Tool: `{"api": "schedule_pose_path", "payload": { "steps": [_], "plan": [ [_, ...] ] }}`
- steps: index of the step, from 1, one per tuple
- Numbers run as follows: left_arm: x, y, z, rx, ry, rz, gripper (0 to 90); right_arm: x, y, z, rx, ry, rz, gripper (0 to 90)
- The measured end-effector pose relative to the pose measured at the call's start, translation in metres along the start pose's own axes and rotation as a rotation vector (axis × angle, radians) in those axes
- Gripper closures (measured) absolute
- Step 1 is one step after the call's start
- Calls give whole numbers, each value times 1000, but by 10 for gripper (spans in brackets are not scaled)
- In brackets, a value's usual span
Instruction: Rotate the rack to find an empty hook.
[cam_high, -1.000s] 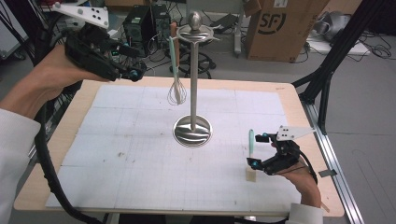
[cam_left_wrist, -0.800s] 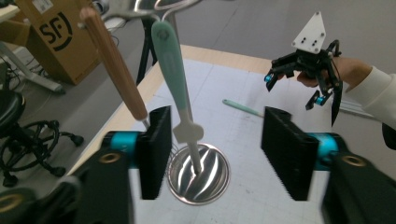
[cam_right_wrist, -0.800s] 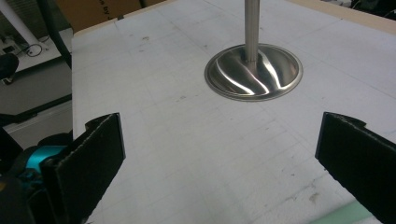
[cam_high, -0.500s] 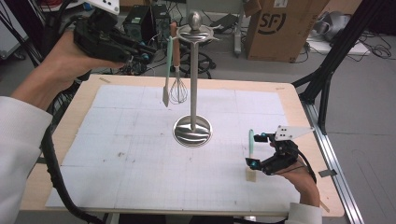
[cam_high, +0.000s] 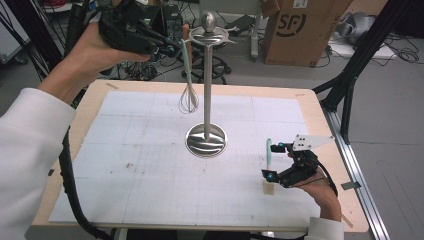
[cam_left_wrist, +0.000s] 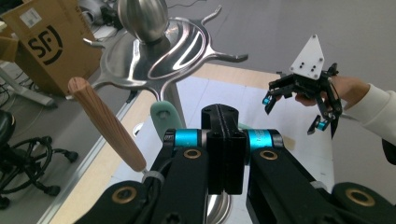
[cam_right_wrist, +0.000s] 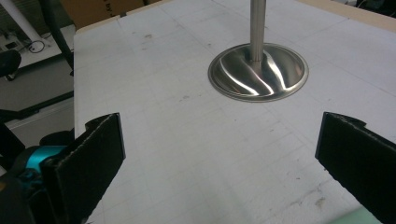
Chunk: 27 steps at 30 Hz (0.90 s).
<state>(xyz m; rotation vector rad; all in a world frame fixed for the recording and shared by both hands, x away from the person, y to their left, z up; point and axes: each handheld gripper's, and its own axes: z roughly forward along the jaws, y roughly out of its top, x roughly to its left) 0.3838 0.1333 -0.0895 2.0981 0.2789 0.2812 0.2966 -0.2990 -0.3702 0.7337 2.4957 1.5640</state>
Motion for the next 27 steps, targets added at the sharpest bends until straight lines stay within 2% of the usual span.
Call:
{"api": "schedule_pose_path", "payload": {
  "steps": [5, 14, 27],
  "plan": [
    [9, -1, 6, -7, 2, 0, 898, 0, 0, 1, 7, 2, -2, 2],
    [24, -3, 4, -6, 4, -6, 899, 0, 0, 3, 19, 0, -4, 2],
    [42, 3, 9, 11, 58, -7, 899, -1, -1, 0, 10, -4, 3, 2]
  ]
}}
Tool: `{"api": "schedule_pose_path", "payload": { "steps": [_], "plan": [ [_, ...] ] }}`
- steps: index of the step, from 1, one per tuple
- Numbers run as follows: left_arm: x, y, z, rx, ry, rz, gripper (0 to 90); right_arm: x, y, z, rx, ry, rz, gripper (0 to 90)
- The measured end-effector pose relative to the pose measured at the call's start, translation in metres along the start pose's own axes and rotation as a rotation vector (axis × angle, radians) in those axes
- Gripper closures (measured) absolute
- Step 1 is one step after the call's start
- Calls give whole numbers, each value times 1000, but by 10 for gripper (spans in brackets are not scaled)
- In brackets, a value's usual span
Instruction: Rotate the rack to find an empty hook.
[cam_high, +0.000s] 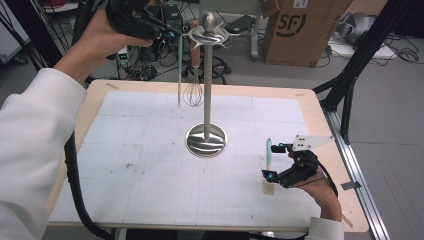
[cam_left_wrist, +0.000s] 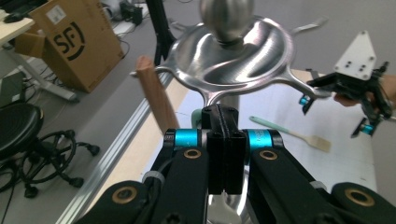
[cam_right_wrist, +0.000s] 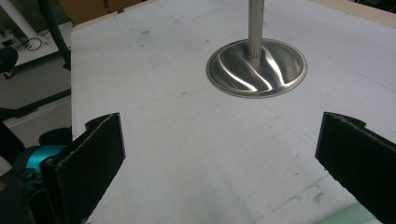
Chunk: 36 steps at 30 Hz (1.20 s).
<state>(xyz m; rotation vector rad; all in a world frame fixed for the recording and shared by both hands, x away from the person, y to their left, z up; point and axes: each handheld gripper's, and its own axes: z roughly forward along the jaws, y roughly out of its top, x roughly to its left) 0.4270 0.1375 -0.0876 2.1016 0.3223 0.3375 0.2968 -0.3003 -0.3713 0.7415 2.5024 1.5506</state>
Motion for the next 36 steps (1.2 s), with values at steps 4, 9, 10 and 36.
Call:
{"api": "schedule_pose_path", "payload": {
  "steps": [4, 9, 10, 36],
  "plan": [
    [4, -1, 1, -4, 7, -6, 899, 0, 0, 0, -3, -2, 1, 2],
    [1, -2, -1, 8, 12, -3, 899, -1, 0, -1, -5, -6, -2, 2],
    [0, -3, -2, 9, 14, -3, 900, -1, 0, -1, -4, -6, 3, 2],
    [-52, -7, -34, 4, 8, 12, 899, 2, 0, -3, -15, -11, -5, 2]
  ]
}}
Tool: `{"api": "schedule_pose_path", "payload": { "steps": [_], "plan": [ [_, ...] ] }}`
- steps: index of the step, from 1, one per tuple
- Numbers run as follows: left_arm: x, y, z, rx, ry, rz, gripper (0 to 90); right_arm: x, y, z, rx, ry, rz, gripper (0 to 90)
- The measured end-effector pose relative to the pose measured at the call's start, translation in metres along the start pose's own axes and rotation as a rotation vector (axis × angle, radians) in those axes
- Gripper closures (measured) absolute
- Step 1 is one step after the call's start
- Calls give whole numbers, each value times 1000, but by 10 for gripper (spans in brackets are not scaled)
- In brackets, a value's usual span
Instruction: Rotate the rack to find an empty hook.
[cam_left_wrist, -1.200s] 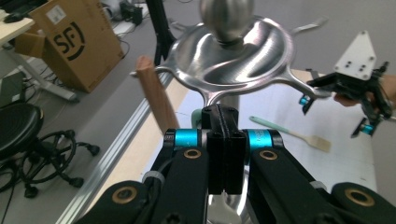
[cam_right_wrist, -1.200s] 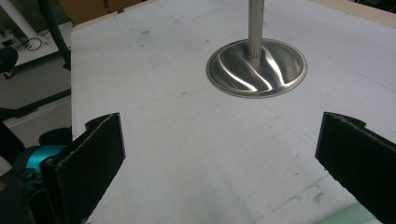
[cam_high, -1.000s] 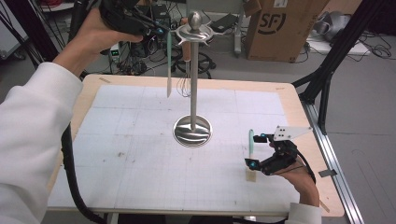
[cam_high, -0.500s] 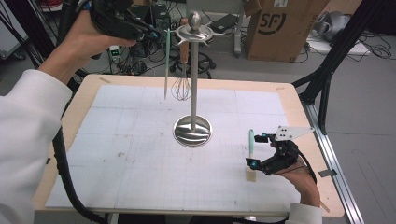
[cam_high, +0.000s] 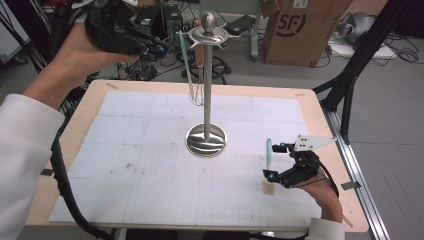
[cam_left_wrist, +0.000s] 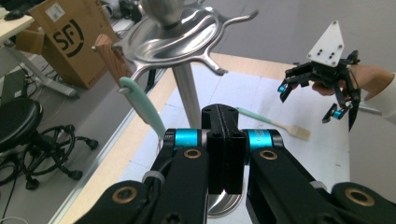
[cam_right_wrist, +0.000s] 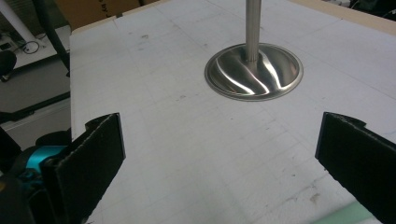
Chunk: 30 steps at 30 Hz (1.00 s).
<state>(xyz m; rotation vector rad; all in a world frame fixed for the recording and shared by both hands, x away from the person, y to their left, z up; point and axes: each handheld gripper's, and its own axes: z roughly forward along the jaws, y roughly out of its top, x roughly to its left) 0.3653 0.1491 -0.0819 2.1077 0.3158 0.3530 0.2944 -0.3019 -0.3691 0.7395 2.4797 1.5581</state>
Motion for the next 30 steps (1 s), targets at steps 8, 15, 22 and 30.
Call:
{"api": "schedule_pose_path", "payload": {
  "steps": [8, 15, 22, 30],
  "plan": [
    [-19, 7, -2, -7, -10, 17, 899, 1, 1, 0, -5, 2, -3, 2],
    [-31, 17, 4, -4, -16, 36, 899, 4, 2, 0, -6, 6, -11, 2],
    [-30, 21, 20, 0, -24, 42, 899, 3, 2, 0, -9, 10, -7, 2],
    [-21, 21, 34, 14, -10, 26, 899, 1, 1, 0, -13, 14, -2, 2]
  ]
}}
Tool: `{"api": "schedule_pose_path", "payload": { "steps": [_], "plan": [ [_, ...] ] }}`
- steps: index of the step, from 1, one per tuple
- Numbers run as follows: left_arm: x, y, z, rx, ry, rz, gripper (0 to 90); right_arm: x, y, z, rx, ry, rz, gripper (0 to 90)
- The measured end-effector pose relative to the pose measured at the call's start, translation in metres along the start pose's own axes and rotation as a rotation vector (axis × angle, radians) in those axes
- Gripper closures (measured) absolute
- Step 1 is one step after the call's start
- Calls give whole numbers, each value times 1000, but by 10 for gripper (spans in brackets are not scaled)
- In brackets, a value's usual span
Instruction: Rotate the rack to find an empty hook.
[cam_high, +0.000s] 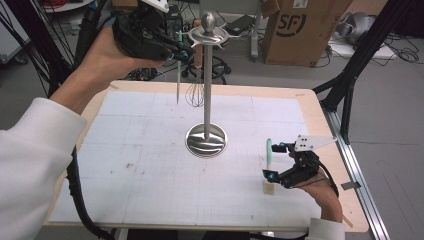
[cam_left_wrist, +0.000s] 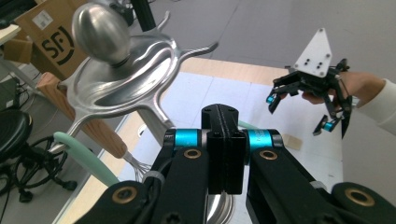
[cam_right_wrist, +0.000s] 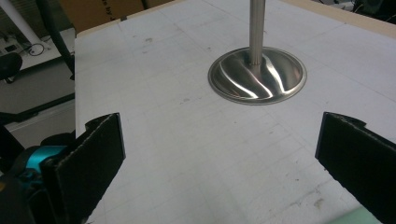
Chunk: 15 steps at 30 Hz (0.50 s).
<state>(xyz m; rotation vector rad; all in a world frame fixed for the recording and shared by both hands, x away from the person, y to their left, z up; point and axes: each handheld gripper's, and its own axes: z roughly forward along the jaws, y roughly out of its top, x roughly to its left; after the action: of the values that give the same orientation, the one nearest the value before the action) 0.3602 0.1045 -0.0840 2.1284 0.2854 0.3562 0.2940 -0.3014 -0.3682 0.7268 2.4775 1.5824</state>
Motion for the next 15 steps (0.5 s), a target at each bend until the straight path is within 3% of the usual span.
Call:
{"api": "schedule_pose_path", "payload": {
  "steps": [15],
  "plan": [
    [19, -6, 5, 8, 18, -13, 899, -1, -1, 3, 18, -3, 2, 2]
  ]
}}
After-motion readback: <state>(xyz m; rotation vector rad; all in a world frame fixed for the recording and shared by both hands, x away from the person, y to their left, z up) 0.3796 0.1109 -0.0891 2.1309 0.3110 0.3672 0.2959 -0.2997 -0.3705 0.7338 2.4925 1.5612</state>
